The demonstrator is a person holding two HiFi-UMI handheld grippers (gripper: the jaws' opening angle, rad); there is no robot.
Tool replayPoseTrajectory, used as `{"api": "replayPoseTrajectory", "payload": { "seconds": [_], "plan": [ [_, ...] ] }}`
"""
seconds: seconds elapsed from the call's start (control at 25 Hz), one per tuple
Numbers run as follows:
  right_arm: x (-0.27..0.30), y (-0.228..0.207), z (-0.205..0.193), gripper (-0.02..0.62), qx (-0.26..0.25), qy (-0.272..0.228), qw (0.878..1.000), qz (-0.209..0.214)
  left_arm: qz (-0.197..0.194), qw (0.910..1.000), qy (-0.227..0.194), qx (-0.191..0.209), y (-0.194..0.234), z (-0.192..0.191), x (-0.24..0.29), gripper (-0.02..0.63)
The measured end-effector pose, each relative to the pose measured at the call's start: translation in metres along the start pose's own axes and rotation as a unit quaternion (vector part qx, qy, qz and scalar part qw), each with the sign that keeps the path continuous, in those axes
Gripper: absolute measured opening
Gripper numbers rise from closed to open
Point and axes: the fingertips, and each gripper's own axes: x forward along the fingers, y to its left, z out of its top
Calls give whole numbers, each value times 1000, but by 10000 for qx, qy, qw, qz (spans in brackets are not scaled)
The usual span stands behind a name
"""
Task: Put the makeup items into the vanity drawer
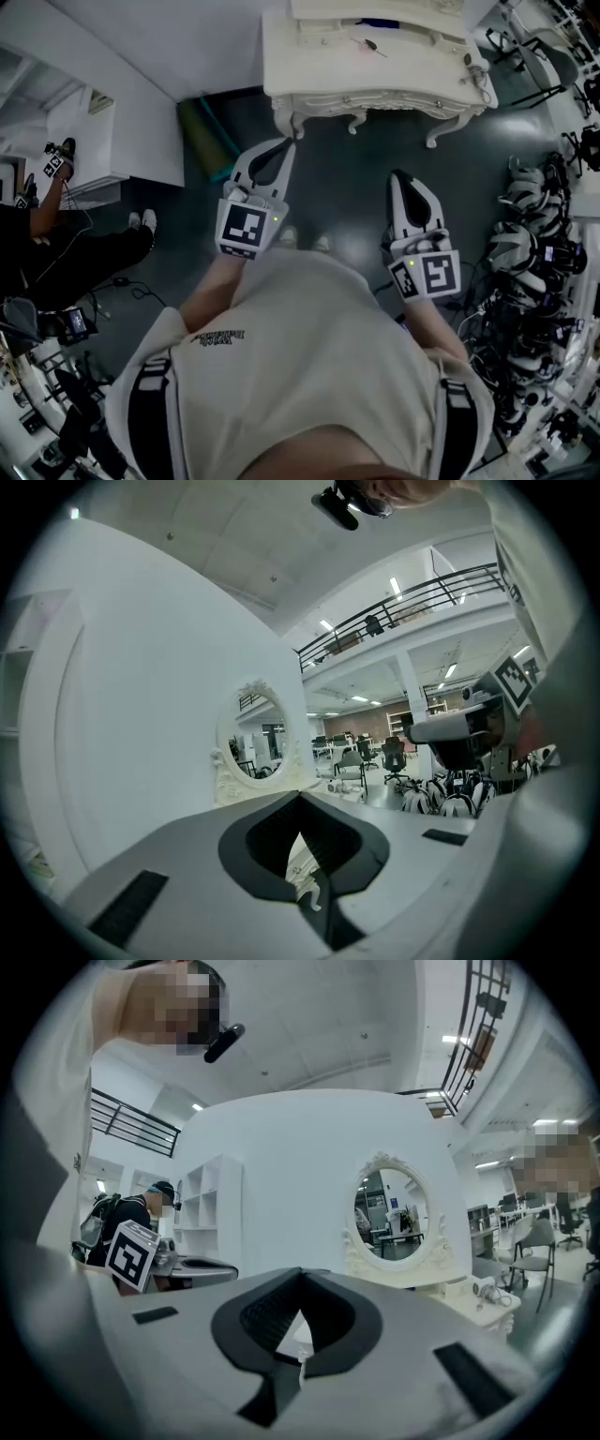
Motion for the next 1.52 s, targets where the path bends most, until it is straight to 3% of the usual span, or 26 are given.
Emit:
{"api": "replayPoseTrajectory", "payload": {
  "seconds": [0.68, 1.0, 1.52],
  "plan": [
    [-10, -49, -5, 2, -118, 15, 9999, 79, 136, 9998, -85, 78, -26, -1, 25, 15],
    [23, -65, -2, 1, -198, -56, 9997, 117, 211, 9995, -160, 180, -3, 1, 49, 14],
    [119, -101, -4, 2, -95, 111, 9998, 94, 88, 9999, -49, 110, 64, -4, 133, 15]
  ]
}}
